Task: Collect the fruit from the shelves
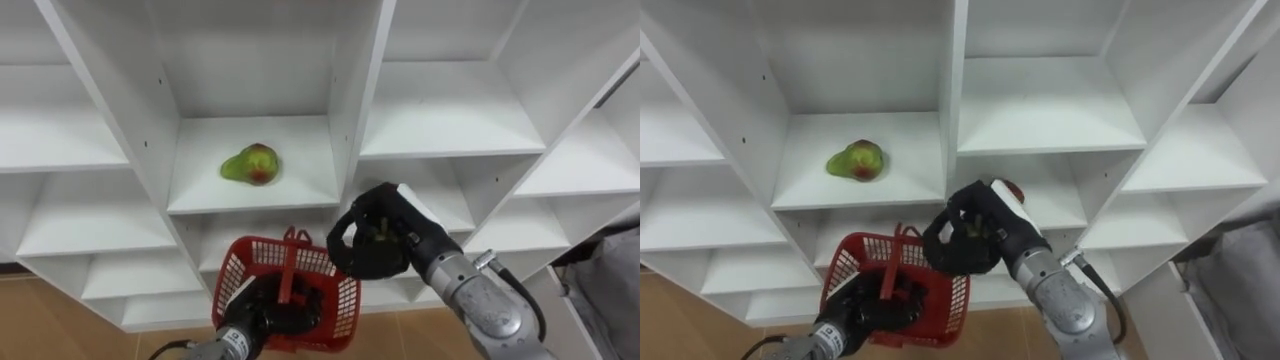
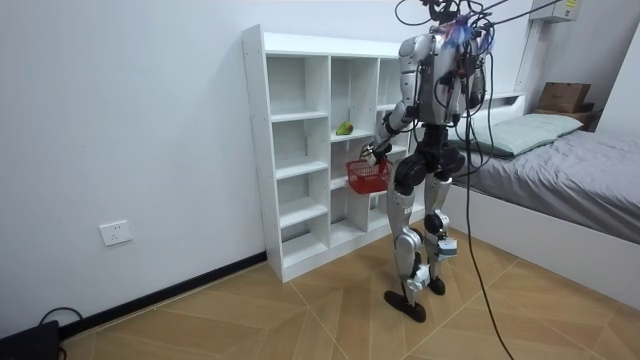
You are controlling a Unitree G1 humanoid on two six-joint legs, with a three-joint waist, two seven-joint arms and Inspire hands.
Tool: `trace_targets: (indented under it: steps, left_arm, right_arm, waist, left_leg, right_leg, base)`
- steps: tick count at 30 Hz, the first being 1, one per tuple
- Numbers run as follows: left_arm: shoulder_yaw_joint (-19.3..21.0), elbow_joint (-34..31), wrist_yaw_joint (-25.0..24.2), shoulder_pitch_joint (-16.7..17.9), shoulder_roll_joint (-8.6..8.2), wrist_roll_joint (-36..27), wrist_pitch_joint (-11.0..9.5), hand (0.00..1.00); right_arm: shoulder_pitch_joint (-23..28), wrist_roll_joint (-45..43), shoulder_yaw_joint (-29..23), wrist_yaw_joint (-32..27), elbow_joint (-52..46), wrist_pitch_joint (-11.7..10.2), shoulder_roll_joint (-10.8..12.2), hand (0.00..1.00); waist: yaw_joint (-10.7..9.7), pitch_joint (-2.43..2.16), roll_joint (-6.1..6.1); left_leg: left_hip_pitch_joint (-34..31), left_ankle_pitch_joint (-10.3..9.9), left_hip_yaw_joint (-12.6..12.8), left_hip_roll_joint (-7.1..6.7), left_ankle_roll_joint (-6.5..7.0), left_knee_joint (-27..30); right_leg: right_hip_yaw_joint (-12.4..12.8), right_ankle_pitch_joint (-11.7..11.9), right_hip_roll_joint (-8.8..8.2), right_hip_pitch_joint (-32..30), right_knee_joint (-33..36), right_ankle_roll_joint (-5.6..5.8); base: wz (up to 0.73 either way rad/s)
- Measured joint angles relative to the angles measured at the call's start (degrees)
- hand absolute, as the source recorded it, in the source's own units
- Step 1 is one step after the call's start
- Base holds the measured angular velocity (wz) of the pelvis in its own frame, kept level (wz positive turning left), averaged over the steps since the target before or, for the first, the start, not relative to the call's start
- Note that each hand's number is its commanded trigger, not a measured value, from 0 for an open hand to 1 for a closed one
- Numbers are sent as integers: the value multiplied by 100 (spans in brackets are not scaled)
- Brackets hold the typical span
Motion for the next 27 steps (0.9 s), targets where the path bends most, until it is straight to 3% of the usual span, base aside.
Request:
trace_targets:
  steps: [19, 27]
  left_arm:
    - [-109, -136, -1, 0, -19, 19, 5, 100]
    - [-149, -275, -13, 1, -20, 22, 4, 100]
  right_arm:
    - [37, 5, 31, 277, 256, 116, 16, 100]
    - [34, -164, 24, 281, 360, 116, 13, 100]
  waist:
    - [16, -5, -40]
    - [157, 10, -91]
  left_leg:
    - [39, 1, 105, -3, 0, 10]
    - [25, 1, 102, -4, 0, 9]
  right_leg:
    - [46, 0, -8, 3, -11, 1]
    - [53, 0, -10, -18, -8, 1]
  base:
    - [-2]
    - [0]
